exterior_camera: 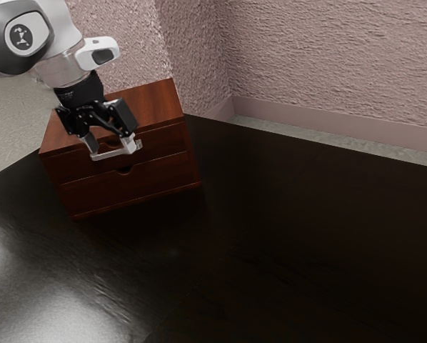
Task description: Pull the drawer handle with one arm to open the drawer
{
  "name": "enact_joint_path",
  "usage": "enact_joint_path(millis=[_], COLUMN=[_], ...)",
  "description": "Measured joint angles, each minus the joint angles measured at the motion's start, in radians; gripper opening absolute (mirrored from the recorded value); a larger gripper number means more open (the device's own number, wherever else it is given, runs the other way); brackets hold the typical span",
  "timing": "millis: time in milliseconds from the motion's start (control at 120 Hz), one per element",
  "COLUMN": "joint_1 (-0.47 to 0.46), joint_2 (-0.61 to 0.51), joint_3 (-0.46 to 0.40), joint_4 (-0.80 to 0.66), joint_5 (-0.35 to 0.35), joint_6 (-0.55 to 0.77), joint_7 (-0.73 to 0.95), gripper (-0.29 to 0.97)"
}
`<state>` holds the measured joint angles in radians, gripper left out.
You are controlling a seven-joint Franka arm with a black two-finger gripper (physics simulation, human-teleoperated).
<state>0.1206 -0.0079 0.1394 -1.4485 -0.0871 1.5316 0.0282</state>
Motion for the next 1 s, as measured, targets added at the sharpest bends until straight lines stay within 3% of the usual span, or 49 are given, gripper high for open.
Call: enact_joint_path(millis=[225,458,692,850,1000], joint_1=[-0.047,-0.094,-0.133,-0.065,-0.07], joint_2=[0.002,-0.018,-0.053,-0.041,-0.05], joint_3=[0.0,-0.01,0.017,0.042,0.043], joint_4=[0.004,0.127,0.235,0.253,0.242], joint_5=[0.002,0.022,0.068,0.053,0.061], joint_6=[-0.002,-0.013,-0.057,-0.107,-0.146], joint_7=[0.0,0.057,0.218,0.334,0.413], gripper=[0.68,0.68,0.68,0.68,0.65])
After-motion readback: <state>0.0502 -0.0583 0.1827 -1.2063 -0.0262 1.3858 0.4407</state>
